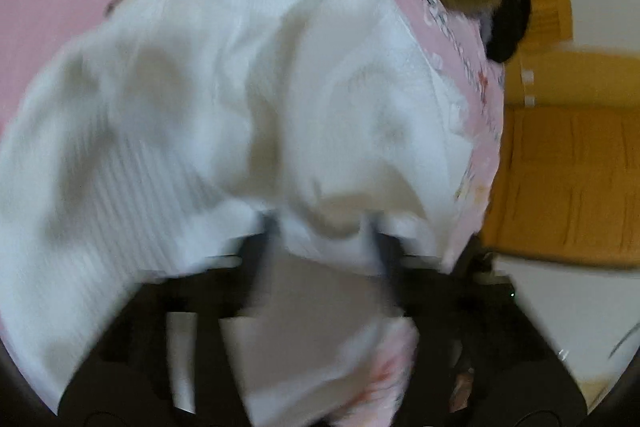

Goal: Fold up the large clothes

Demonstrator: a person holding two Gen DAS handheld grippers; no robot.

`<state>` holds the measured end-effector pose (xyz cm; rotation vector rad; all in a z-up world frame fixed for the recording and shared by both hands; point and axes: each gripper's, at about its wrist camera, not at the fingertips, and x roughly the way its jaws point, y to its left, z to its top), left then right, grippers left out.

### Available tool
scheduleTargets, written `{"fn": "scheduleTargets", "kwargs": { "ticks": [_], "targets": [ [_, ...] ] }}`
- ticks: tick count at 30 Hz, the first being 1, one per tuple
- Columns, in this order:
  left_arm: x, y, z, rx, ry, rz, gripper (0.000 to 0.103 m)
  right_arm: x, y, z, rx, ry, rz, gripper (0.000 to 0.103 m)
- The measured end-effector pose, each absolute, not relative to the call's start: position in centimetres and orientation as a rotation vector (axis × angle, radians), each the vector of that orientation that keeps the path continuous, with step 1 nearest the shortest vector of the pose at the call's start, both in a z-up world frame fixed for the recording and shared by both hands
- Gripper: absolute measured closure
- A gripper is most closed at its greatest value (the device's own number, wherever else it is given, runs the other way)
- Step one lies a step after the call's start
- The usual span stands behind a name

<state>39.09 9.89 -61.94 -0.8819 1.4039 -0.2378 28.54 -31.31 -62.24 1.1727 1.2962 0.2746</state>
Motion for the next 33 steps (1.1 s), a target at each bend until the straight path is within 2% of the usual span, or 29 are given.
{"fn": "scheduleTargets", "kwargs": {
  "ticks": [1, 4, 8, 10, 11, 12, 13, 14, 15, 17, 19, 21, 25, 27, 29, 33],
  "targets": [
    [38.6, 9.3, -61.8, -0.905, 1.401, -0.206, 0.025, 28.6, -30.2, -62.5, 1.251, 1.343, 0.254, 0.025],
    [38.8, 7.2, -62.4, -0.949, 1.443, -0.105, 0.025, 30.0, -26.9, -63.0, 1.424, 1.433, 0.257, 0.024],
    [40.1, 6.4, -64.6, -0.947, 1.52, 0.017, 0.025, 32.5, -24.4, -63.4, 1.421, 1.496, 0.117, 0.024],
    [41.1, 6.6, -65.2, -0.947, 1.517, 0.071, 0.025, 33.3, -24.6, -64.1, 1.416, 1.499, 0.035, 0.044],
    [41.4, 6.8, -65.4, -0.947, 1.515, 0.089, 0.026, 33.7, -24.8, -64.4, 1.417, 1.483, 0.014, 0.075],
    [41.8, 7.0, -65.5, -0.942, 1.506, 0.116, 0.028, 33.8, -25.1, -64.6, 1.399, 1.487, 0.011, 0.094],
    [42.0, 7.3, -65.5, -0.942, 1.492, 0.124, 0.046, 34.0, -25.1, -64.6, 1.375, 1.495, 0.022, 0.098],
    [42.4, 7.3, -65.5, -0.926, 1.49, 0.12, 0.065, 34.4, -25.2, -64.5, 1.359, 1.487, 0.041, 0.098],
    [42.9, 7.2, -65.4, -0.911, 1.491, 0.104, 0.067, 34.8, -25.1, -64.2, 1.335, 1.49, 0.056, 0.099],
    [43.8, 7.1, -64.9, -0.884, 1.475, 0.072, 0.076, 35.3, -25.3, -63.6, 1.334, 1.456, 0.102, 0.099],
    [45.4, 6.9, -64.1, -0.864, 1.445, 0.028, 0.081, 37.0, -25.4, -62.1, 1.32, 1.364, 0.185, 0.099],
    [47.3, 7.1, -63.0, -0.876, 1.386, -0.036, 0.082, 39.0, -25.2, -59.9, 1.252, 1.27, 0.272, 0.099],
    [51.8, 8.2, -59.2, -0.943, 1.161, -0.191, 0.082, 43.5, -24.7, -54.1, 1.008, 0.922, 0.581, 0.099],
    [52.5, 8.8, -58.8, -0.944, 1.082, -0.264, 0.082, 43.7, -23.9, -52.0, 0.788, 0.796, 0.698, 0.099],
    [52.2, 8.8, -60.0, -0.967, 1.095, -0.32, 0.082, 42.6, -23.4, -52.4, 0.649, 0.766, 0.734, 0.099],
    [48.3, 9.9, -64.5, -0.929, 1.175, -0.289, 0.082, 39.2, -24.1, -59.4, 0.731, 0.897, 0.669, 0.099]
  ]
}}
